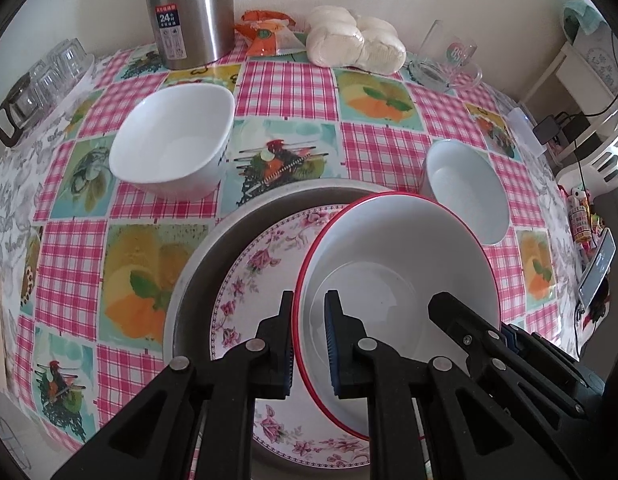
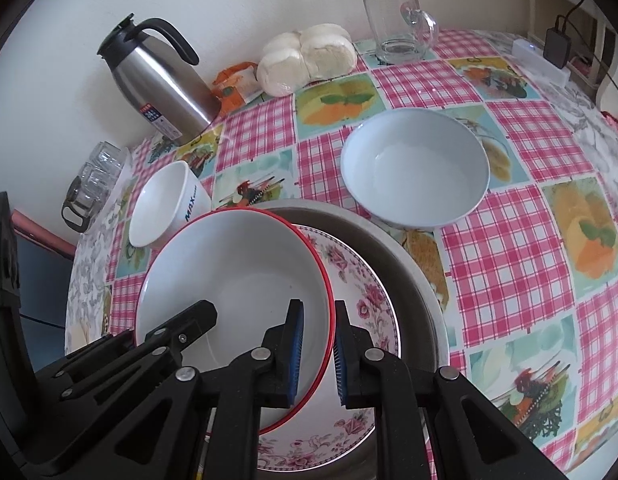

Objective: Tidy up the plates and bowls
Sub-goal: 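Carry the red-rimmed bowl over the steel basin and lower it onto the plate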

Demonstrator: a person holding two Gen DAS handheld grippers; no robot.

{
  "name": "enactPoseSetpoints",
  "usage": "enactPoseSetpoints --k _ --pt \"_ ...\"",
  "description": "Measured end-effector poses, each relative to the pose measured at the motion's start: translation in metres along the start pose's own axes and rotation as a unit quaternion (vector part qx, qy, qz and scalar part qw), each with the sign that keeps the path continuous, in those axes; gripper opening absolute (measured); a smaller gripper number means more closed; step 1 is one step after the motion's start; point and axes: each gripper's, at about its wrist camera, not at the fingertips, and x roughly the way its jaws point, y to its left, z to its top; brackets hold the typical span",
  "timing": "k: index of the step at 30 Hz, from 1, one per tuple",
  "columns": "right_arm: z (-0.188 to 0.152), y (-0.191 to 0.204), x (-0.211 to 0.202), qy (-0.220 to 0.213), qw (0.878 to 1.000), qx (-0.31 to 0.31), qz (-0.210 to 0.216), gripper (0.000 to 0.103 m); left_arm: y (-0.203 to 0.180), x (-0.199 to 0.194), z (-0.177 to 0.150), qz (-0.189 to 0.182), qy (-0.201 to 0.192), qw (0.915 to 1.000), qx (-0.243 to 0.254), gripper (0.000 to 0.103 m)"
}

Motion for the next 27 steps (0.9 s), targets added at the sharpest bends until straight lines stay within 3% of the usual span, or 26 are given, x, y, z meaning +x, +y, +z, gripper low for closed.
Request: enactPoseSetpoints --k 14,27 --pt "-0.001 0.000 0.011 0.020 1.000 0.000 -0.010 0.015 0.004 0.015 0.000 -0.003 0.027 0.9996 -0.007 0.014" --pt "0.000 -0.001 0.014 0.020 1.000 -0.001 -0.008 0.015 0.005 0.017 -0.001 0.002 0.026 0.9996 -0.005 0.014"
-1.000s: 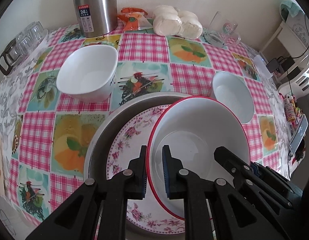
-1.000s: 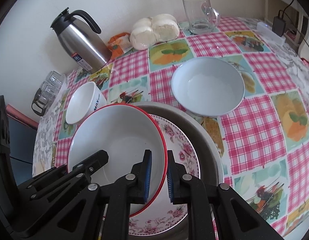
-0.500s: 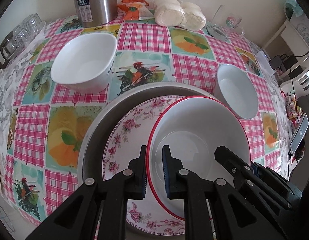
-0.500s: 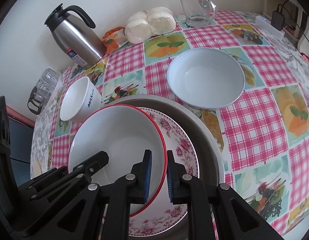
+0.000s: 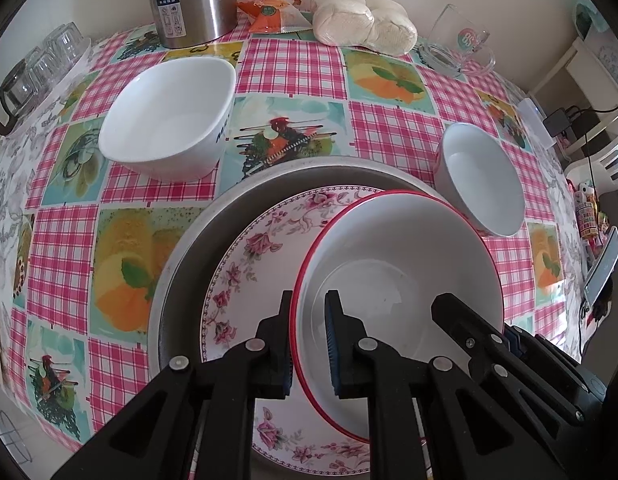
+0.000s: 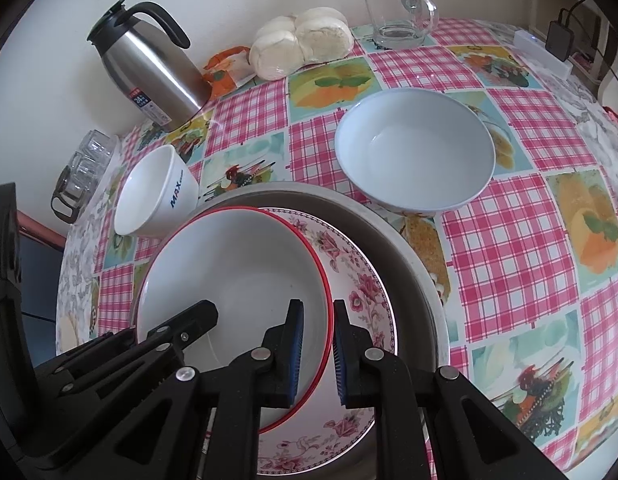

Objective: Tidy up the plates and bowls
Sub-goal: 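Carry the red-rimmed bowl over the steel basin and lower it onto the plate, then open both grippers and release the red-rimmed bowl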

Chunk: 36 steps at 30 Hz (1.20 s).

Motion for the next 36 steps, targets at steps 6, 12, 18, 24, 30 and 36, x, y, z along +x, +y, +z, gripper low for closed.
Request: enactPoseSetpoints --k 6,12,18,24,30,36 --pt "0.000 0.000 0.000 0.002 1.000 0.002 0.001 0.017 0.000 0.000 -0.001 -0.001 0.000 1.0000 0.000 0.014" --pt "0.000 0.000 -0.002 -0.001 1.000 0.001 -0.011 0.018 -0.003 -0.008 0.000 0.008 -0.018 0.9998 0.009 0.014" --pt "0.002 -0.003 -0.011 -0.014 1.000 0.003 -0.016 0.017 -0.001 -0.013 0.001 0.014 -0.027 0.9995 0.007 0.014" --pt "0.005 -0.001 -0.026 -0.035 0.999 -0.003 -0.021 0.017 0.001 -0.026 0.002 0.014 -0.051 0.9986 0.001 0.014" --pt "0.007 0.000 -0.041 -0.067 0.997 -0.002 -0.027 0.017 0.005 -0.037 0.004 0.004 -0.070 0.9974 -0.017 0.015" --pt "0.009 0.000 -0.055 -0.097 0.995 -0.002 -0.037 0.017 0.005 -0.056 0.004 -0.007 -0.110 0.9937 -0.019 0.015"
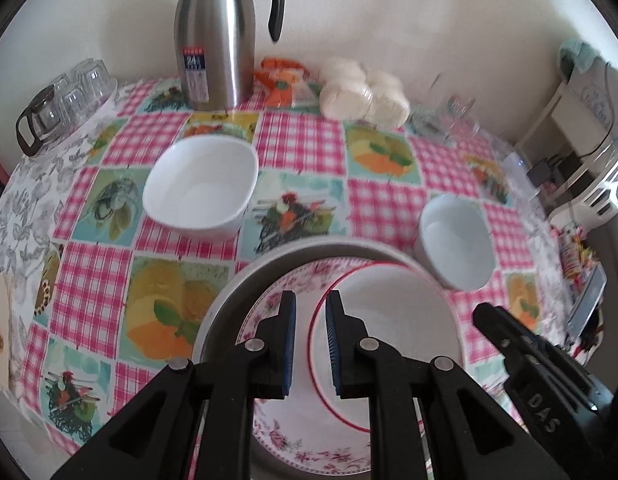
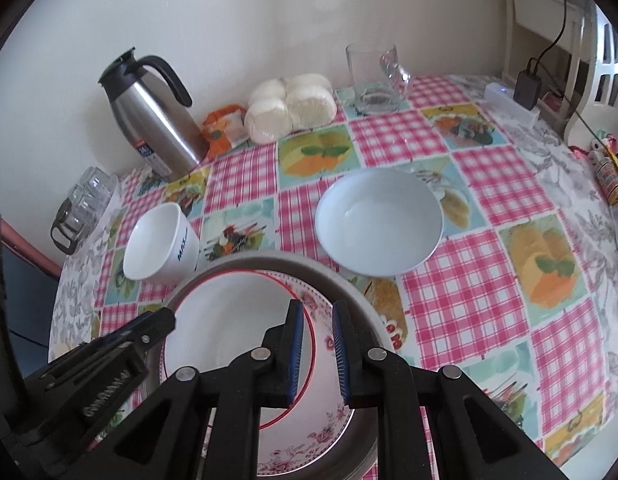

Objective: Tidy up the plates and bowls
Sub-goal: 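Open both grippers and release the red-rimmed bowl, then move both grippers toward the small white square bowl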

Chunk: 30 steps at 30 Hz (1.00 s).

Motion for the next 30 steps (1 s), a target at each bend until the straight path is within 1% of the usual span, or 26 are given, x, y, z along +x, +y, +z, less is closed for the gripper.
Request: enactPoseSetpoints --k 5,9,10,13,14,15,16,17,18,19,21,22,27,30 --pt "0.001 -0.002 -0.006 -0.012 1.000 0.002 -0.006 0.017 0.005 -0.009 0.003 0.008 -0.021 0.9996 -0.014 0.015" --pt "0.002 -0.004 -0.006 -0.012 1.000 0.005 -0.007 0.017 0.011 -0.009 0.004 0.020 -0.021 0.9992 -0.026 0.015" --pt "0.002 -0.004 -0.005 -0.011 1.000 0.007 -0.008 0.017 0.012 -0.008 0.004 0.023 -0.019 0.9992 -0.028 0.017" --pt "0.002 -0.006 -0.003 -0.005 1.000 0.010 -0.011 0.017 0.013 -0.005 0.003 0.030 -0.014 0.9990 -0.031 0.030" --pt "0.002 -0.007 -0.001 -0.003 1.000 0.012 -0.014 0.019 0.013 -0.005 0.003 0.032 -0.014 0.9989 -0.031 0.034" --pt "0.002 -0.008 0.000 0.001 1.000 0.014 -0.016 0.025 0.013 -0.004 0.003 0.034 -0.013 0.9989 -0.030 0.036" --pt "0.001 -0.009 0.002 0.005 1.000 0.016 -0.019 0.033 0.013 -0.003 0.003 0.038 -0.011 0.9988 -0.030 0.041" --pt "0.001 -0.011 0.003 0.007 1.000 0.019 -0.022 0.038 0.013 -0.002 0.003 0.042 -0.008 0.9986 -0.030 0.053" --pt "0.001 -0.012 0.004 0.008 0.999 0.022 -0.024 0.049 0.014 0.000 0.003 0.050 -0.004 0.9983 -0.030 0.060" --pt "0.002 -0.014 0.004 0.008 0.999 0.024 -0.026 0.054 0.014 0.002 0.003 0.057 -0.001 0.9979 -0.030 0.067" --pt "0.002 -0.015 0.004 0.007 0.999 0.028 -0.030 0.057 0.016 0.004 0.002 0.069 0.004 0.9971 -0.031 0.069" --pt "0.002 -0.016 0.004 0.006 0.999 0.029 -0.031 0.061 0.018 0.005 0.002 0.073 0.006 0.9968 -0.033 0.070" --pt "0.003 -0.017 0.006 0.008 0.999 0.030 -0.036 0.072 0.024 0.006 0.003 0.092 0.005 0.9948 -0.042 0.082" --pt "0.003 -0.017 0.008 0.010 0.999 0.029 -0.039 0.078 0.028 0.006 0.003 0.099 0.003 0.9939 -0.047 0.084"
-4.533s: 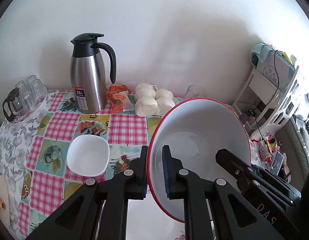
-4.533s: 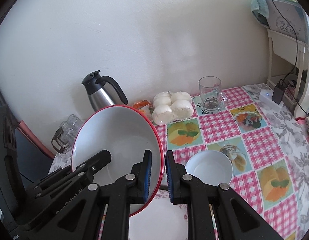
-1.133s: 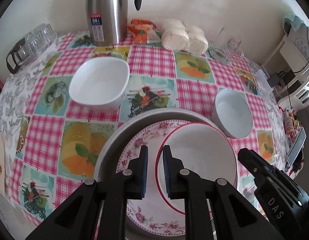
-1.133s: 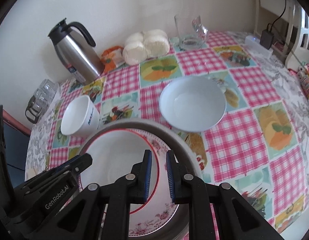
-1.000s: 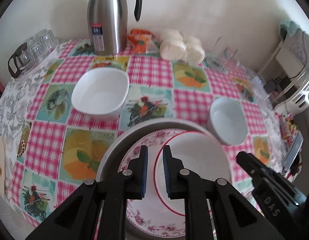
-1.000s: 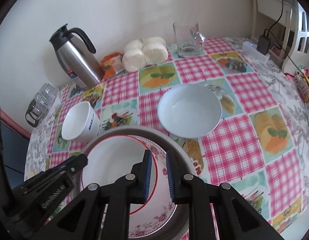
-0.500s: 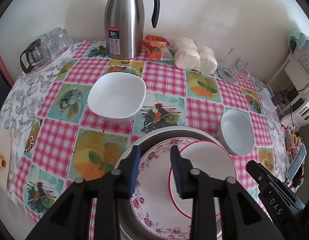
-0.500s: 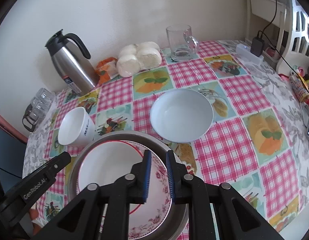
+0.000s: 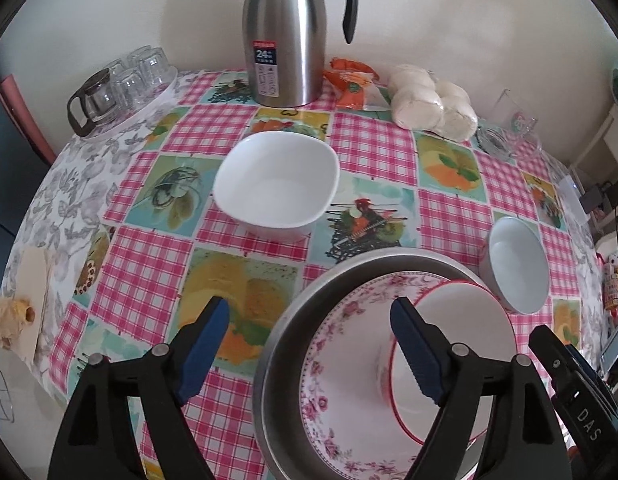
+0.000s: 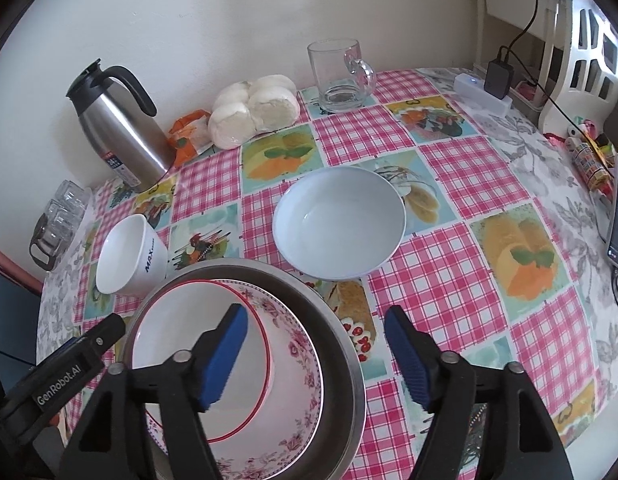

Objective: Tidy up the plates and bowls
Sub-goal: 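Move both grippers toward the small white square bowl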

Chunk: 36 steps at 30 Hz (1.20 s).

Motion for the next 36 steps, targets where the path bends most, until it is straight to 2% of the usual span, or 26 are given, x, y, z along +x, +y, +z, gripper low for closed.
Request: enactPoseSetpoints --k 8,12,24,36 --pt "0.000 -0.004 0.003 0.003 1.000 0.009 -0.002 0.089 0.000 0.003 0.000 0.004 0.004 1.0000 0.000 0.084" --pt "0.000 -0.004 0.003 -0.001 1.000 0.007 0.001 0.103 0.000 0.003 0.000 0.005 0.002 1.0000 0.001 0.084" --pt "0.003 -0.003 -0.002 -0.021 1.000 -0.004 0.009 0.103 -0.003 0.002 0.004 0.018 -0.007 0.9997 0.014 0.084" --pt "0.021 -0.012 -0.001 -0.032 0.999 -0.007 0.020 0.103 -0.018 -0.016 0.046 0.039 -0.033 0.9970 0.058 0.084"
